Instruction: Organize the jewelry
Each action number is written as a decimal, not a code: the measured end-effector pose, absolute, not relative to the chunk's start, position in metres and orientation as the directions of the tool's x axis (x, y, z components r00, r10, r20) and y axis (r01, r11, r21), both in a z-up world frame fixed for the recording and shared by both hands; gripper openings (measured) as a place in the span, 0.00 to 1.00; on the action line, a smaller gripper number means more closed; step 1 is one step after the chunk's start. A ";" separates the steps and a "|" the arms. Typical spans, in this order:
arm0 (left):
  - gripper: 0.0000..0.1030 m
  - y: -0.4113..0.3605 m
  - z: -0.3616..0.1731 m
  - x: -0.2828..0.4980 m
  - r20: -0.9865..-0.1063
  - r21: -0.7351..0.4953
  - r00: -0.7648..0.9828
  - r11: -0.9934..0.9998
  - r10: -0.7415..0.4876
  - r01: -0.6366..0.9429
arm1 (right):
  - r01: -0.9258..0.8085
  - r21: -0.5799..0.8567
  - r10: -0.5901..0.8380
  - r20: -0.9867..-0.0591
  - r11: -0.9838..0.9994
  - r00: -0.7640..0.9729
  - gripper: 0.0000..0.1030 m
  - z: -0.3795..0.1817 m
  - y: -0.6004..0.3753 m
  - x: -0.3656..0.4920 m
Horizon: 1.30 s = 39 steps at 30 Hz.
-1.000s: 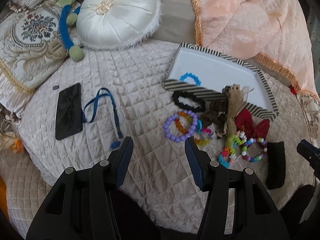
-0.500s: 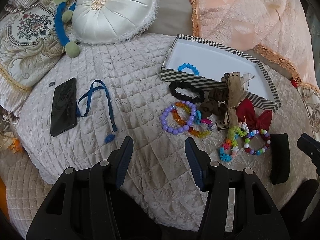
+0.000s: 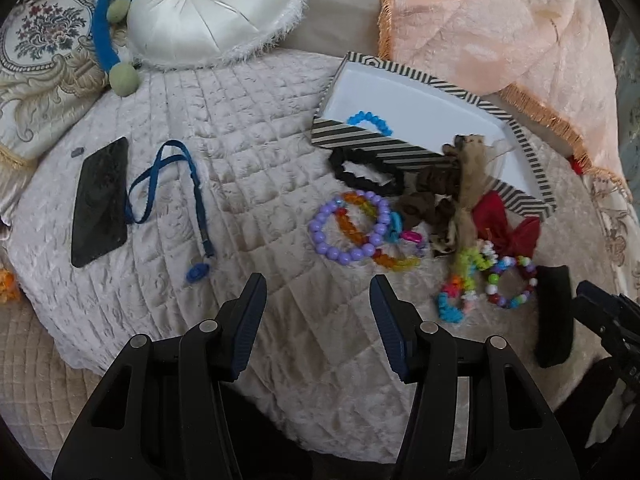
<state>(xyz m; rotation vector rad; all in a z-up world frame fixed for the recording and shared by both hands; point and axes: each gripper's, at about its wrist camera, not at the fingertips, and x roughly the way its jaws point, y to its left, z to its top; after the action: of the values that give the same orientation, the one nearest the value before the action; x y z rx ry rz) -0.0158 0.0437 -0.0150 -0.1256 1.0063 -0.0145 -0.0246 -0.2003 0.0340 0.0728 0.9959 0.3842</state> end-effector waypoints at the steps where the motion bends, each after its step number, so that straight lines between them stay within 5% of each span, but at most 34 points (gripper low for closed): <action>1: 0.52 0.044 -0.016 -0.015 -0.843 -0.116 0.533 0.992 -0.076 -0.043 | -0.285 0.245 0.358 -0.803 0.927 0.476 0.39 0.032 -0.199 -0.024; 19: 0.52 0.018 -0.040 0.032 -0.866 -0.091 0.486 0.992 -0.120 0.083 | -0.325 0.275 0.400 -0.809 0.905 0.429 0.39 0.005 -0.181 -0.006; 30: 0.51 0.003 -0.045 0.051 -0.869 -0.064 0.477 0.986 -0.131 0.154 | -0.327 0.134 0.281 -0.843 0.936 0.459 0.37 -0.006 -0.185 0.016; 34: 0.23 0.004 -0.048 0.056 -0.873 -0.066 0.470 0.985 -0.133 0.157 | -0.345 0.070 0.232 -0.859 0.936 0.455 0.23 -0.017 -0.183 0.024; 36: 0.14 0.009 -0.048 0.056 -0.870 -0.068 0.475 0.987 -0.128 0.143 | -0.350 0.060 0.226 -0.860 0.935 0.457 0.11 -0.020 -0.182 0.026; 39: 0.10 0.021 -0.042 0.054 -0.867 -0.129 0.469 0.984 -0.171 0.121 | -0.351 0.098 0.264 -0.845 0.931 0.465 0.08 -0.013 -0.187 0.022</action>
<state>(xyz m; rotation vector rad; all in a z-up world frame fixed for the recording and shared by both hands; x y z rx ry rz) 0.0536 0.0212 -0.0418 -0.0521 1.0684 -0.1792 0.0217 -0.1872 -0.0131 -0.0943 1.0199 0.3779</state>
